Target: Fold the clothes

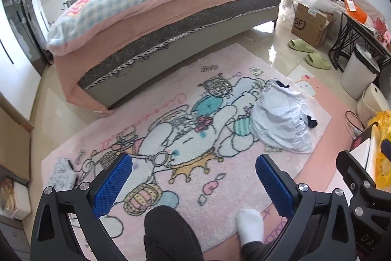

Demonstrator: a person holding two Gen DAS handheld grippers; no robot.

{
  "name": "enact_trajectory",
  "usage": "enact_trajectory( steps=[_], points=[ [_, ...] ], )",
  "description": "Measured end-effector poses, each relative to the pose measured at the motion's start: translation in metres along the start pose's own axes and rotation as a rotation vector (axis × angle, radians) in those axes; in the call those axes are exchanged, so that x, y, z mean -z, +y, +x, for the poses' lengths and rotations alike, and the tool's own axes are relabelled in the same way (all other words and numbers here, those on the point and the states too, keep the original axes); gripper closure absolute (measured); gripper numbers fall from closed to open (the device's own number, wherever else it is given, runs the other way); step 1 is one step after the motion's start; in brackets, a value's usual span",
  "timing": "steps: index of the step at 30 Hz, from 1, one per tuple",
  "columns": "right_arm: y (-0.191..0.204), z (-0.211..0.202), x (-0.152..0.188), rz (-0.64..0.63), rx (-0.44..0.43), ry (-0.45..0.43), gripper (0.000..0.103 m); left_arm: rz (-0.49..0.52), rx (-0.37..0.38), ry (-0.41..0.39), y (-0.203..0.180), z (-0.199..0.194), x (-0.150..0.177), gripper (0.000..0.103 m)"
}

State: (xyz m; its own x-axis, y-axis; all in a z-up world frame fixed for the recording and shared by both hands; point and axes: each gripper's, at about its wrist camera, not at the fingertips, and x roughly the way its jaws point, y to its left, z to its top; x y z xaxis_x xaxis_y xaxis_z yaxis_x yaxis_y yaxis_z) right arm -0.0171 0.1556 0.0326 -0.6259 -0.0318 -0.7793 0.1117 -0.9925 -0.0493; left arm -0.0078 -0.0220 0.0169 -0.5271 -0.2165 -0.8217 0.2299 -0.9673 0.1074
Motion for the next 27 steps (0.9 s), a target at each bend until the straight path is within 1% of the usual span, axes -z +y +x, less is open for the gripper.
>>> enact_trajectory(
  steps=[5,11,27],
  points=[
    [0.003,-0.006,0.008,0.0,0.008,-0.015,0.0,-0.03,-0.008,0.004,0.008,-0.008,0.008,0.0],
    [0.008,-0.008,0.014,-0.005,-0.002,-0.015,0.0,-0.038,-0.055,-0.001,0.01,-0.017,0.017,0.0],
    [0.015,-0.006,0.019,-0.026,0.004,-0.001,0.0,-0.059,-0.078,-0.006,0.017,-0.023,0.022,0.0]
  ],
)
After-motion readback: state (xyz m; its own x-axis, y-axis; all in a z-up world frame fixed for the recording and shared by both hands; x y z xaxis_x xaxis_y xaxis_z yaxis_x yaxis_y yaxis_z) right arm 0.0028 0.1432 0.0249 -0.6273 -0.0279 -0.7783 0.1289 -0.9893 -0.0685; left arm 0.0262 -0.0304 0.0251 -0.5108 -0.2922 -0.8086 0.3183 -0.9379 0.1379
